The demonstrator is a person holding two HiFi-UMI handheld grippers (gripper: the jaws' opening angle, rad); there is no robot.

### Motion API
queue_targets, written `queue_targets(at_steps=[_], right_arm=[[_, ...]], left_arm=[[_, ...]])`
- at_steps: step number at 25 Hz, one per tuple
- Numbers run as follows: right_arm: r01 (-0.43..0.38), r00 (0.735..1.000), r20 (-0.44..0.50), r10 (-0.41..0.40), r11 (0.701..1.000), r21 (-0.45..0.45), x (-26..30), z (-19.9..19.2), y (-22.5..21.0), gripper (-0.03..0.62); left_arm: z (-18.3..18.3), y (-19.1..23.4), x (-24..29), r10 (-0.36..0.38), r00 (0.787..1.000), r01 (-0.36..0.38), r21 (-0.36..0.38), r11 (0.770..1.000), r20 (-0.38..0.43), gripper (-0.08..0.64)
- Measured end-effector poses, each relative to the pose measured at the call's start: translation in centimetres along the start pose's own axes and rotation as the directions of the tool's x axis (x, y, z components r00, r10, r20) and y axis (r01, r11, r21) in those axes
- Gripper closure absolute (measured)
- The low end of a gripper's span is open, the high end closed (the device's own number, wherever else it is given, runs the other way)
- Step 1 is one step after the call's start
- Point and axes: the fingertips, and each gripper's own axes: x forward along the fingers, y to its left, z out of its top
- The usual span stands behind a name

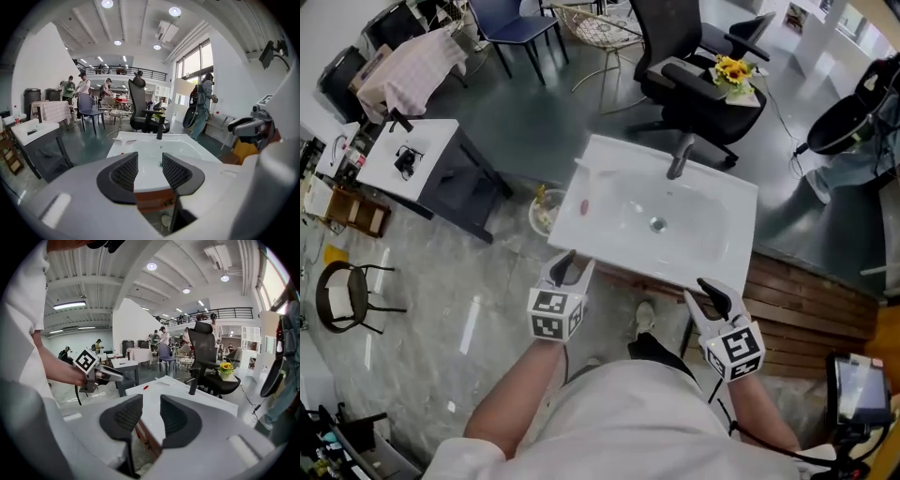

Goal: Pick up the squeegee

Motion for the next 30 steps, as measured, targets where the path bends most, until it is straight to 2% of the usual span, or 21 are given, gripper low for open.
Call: queue_targets(at_steps=[3,7,14,22,30], right_arm=[[-0.016,1.000,-0.010,0.016,1.000,0.001,1.3,0.5,-4.5,0.489],[-0.022,0.998,-0.050,0.023,1.000,0.019,2.5,-0.7,-9.9,0.489],[-0.024,0.995,-0.098,0.027,0.999,0.036,4.1,-1.0,-16.2,0.489],[-0.008,0.988,-0.156,0.017,0.998,0.059,4.6,-2.4,-20.1,0.489],[-0.005,0.981,-0.191,0.021,0.996,0.085,5.2,-3.6,-21.8,0.489]], left_arm=[[1.1,1.9,5.4,0.058,0.998,-0.058,-0.002,0.998,-0.024,0.390],[1.7,4.6,11.8,0.136,0.989,-0.136,0.004,0.991,-0.053,0.390],[1.9,8.7,20.2,0.202,0.972,-0.204,0.000,0.979,-0.123,0.371],[1.0,12.2,26.3,0.250,0.950,-0.250,0.028,0.968,-0.188,0.368],[-0.4,13.7,29.0,0.270,0.933,-0.272,0.023,0.962,-0.236,0.386]])
